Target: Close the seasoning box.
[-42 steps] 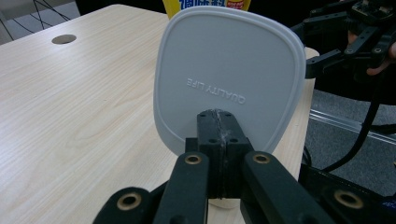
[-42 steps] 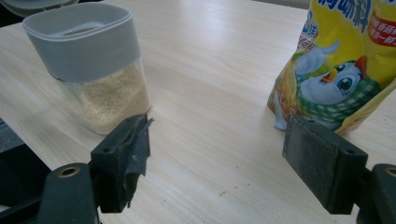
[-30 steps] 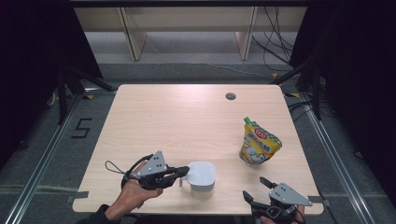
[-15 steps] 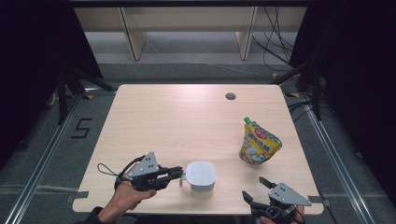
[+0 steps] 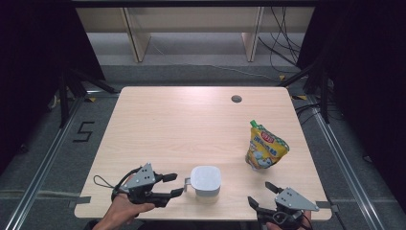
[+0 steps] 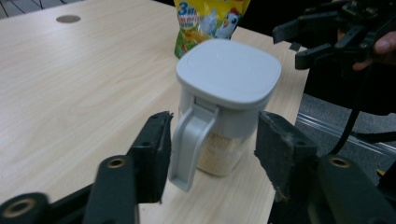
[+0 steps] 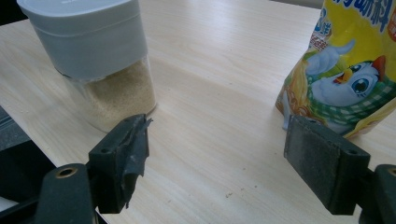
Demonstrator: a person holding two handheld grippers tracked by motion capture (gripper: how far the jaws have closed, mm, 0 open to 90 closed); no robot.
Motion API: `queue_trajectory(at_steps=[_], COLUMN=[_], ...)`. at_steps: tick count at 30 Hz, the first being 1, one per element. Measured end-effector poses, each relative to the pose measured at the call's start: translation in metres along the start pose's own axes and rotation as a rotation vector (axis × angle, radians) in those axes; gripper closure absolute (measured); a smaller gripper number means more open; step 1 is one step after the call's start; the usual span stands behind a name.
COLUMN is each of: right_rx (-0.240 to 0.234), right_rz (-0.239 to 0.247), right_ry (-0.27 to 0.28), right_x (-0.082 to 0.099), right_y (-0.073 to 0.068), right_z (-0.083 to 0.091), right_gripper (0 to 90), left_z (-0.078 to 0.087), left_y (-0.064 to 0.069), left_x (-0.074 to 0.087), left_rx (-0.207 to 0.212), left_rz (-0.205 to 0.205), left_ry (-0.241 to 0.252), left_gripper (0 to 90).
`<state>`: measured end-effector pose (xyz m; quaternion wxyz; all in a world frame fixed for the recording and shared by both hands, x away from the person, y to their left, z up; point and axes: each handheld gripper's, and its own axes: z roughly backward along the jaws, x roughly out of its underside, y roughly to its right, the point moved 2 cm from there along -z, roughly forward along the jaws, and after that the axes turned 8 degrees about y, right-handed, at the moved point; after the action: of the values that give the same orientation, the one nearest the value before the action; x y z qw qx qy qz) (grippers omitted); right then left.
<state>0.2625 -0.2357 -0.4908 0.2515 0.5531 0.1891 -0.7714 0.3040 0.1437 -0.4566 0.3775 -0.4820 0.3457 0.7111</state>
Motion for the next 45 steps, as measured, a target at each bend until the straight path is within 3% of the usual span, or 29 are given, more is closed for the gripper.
queue_trajectory(at_steps=[2, 4, 6, 8, 10, 12, 16, 21, 26, 31, 32, 35, 39, 43, 45], right_rx=[-0.002, -0.013, -0.017, -0.018, -0.018, -0.027, -0.023, -0.032, -0.027, -0.043, -0.046, -0.038, -0.055, -0.062, -0.081], right_rz=[-0.005, -0.018, -0.018, -0.021, -0.015, -0.001, -0.001, -0.012, 0.013, -0.006, -0.003, 0.009, 0.015, 0.027, 0.028], right_ry=[-0.004, -0.006, -0.008, -0.012, -0.016, -0.021, -0.017, -0.012, -0.005, -0.033, -0.036, -0.053, -0.05, -0.072, -0.089], right_x=[0.0, 0.0, 0.001, 0.001, 0.001, 0.0, 0.001, 0.0, 0.0, 0.0, 0.0, 0.0, 0.001, 0.002, 0.004], right_y=[0.0, 0.0, 0.0, -0.001, -0.002, -0.001, -0.002, -0.004, -0.003, -0.008, -0.009, -0.01, -0.011, -0.008, -0.007], right_z=[0.002, 0.001, -0.001, -0.001, -0.001, -0.001, -0.001, -0.001, -0.002, -0.001, -0.002, -0.002, -0.002, -0.001, 0.0], right_gripper=[22.9, 22.8, 22.7, 22.7, 22.7, 22.7, 22.7, 22.6, 21.1, 19.7, 19.4, 19.3, 18.9, 18.0, 17.9], left_z=[0.0, 0.0, 0.0, 0.002, 0.004, 0.004, 0.007, 0.007, 0.007, 0.007, 0.008, 0.009, 0.01, 0.008, 0.009], left_y=[0.001, 0.001, 0.004, 0.003, 0.002, 0.002, 0.002, 0.004, 0.006, 0.008, 0.01, 0.012, 0.014, 0.018, 0.019], left_x=[0.006, 0.01, 0.013, 0.015, 0.017, 0.019, 0.021, 0.025, 0.029, 0.035, 0.038, 0.042, 0.045, 0.048, 0.05], left_rx=[-0.01, -0.019, -0.021, -0.041, -0.055, -0.053, -0.051, -0.056, -0.059, -0.069, -0.086, -0.092, -0.097, -0.09, -0.088], left_rz=[0.018, -0.002, 0.022, -0.004, -0.002, 0.004, -0.024, -0.009, -0.002, -0.003, 0.021, 0.034, 0.009, 0.029, 0.017], left_ry=[-0.02, -0.039, -0.042, -0.048, -0.05, -0.049, -0.059, -0.058, -0.071, -0.074, -0.07, -0.074, -0.098, -0.081, -0.121], left_gripper=[38.6, 35.8, 34.2, 33.4, 32.8, 32.7, 32.2, 31.0, 30.1, 29.0, 28.1, 27.3, 26.4, 26.0, 25.3])
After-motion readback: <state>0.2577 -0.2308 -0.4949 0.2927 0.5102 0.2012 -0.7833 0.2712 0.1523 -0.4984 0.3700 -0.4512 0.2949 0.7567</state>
